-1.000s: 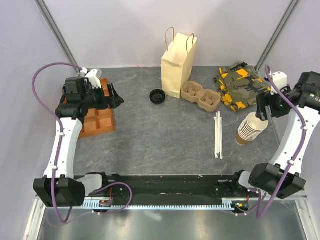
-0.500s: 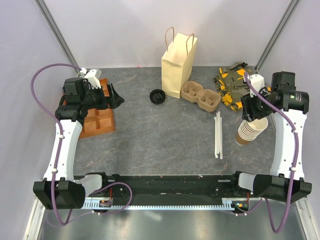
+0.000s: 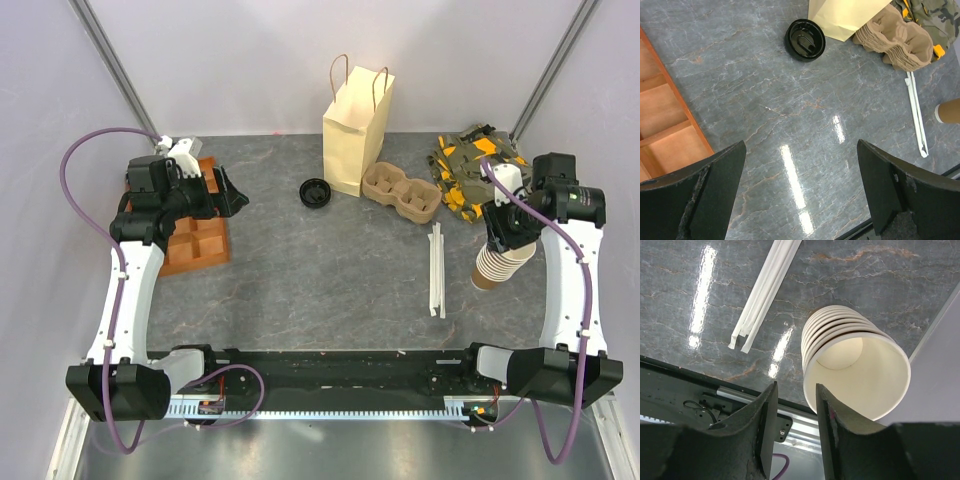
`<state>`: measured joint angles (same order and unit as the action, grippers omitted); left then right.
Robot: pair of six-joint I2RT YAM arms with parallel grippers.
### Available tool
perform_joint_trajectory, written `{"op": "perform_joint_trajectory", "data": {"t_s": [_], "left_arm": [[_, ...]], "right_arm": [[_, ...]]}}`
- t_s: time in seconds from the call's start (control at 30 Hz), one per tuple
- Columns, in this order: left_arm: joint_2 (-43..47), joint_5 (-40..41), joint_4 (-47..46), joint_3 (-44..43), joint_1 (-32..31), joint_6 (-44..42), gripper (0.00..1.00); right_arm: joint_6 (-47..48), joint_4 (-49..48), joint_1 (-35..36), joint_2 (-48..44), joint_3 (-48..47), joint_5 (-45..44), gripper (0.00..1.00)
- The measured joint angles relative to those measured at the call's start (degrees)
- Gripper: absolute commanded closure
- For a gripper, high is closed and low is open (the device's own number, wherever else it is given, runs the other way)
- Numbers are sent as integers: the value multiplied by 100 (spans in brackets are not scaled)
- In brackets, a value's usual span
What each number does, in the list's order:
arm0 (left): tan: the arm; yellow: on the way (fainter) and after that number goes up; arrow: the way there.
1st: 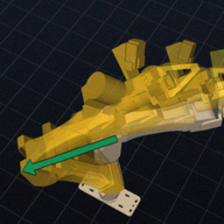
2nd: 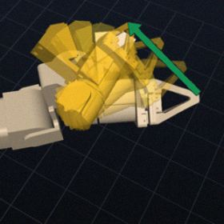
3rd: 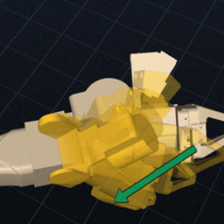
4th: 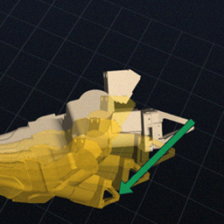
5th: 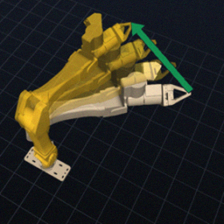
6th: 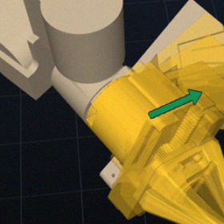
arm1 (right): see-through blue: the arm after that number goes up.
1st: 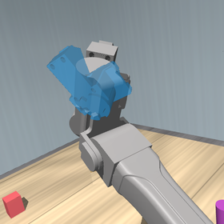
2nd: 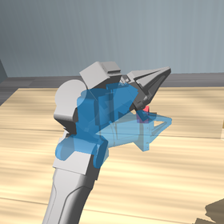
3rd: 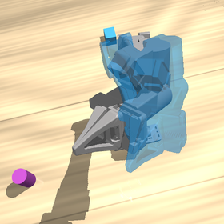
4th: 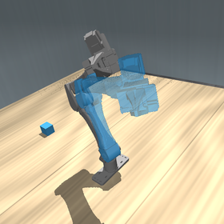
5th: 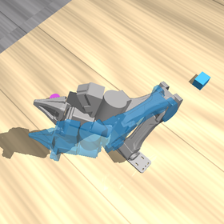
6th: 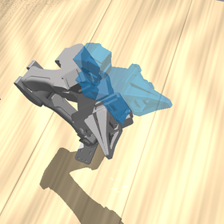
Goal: Pack the takeout coffee
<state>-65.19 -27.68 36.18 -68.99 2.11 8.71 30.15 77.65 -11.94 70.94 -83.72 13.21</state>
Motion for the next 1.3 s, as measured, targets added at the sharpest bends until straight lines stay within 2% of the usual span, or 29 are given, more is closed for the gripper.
{"op": "perform_joint_trajectory", "data": {"t_s": [0.37, 0.47, 0.9, 1.0, 1.23, 1.3], "left_arm": [[-2, -2, -17, 0, 0, 7, 0], [-2, -7, -28, 0, 0, 7, 0], [-2, -24, -31, 0, 0, 9, 0], [-4, -92, -31, 0, 2, 17, 0], [-33, -146, -33, 0, 2, 68, 0], [-52, -146, -33, 0, 2, 76, 0]], "right_arm": [[2, 2, 11, 0, 184, -229, 62], [0, 2, 11, 2, 184, -273, 67], [4, 4, 11, 17, 267, -302, 72], [9, 0, 11, 59, 271, -306, 78], [9, -2, 11, 118, 254, -326, 100], [9, 11, 11, 127, 197, -326, 100]]}}
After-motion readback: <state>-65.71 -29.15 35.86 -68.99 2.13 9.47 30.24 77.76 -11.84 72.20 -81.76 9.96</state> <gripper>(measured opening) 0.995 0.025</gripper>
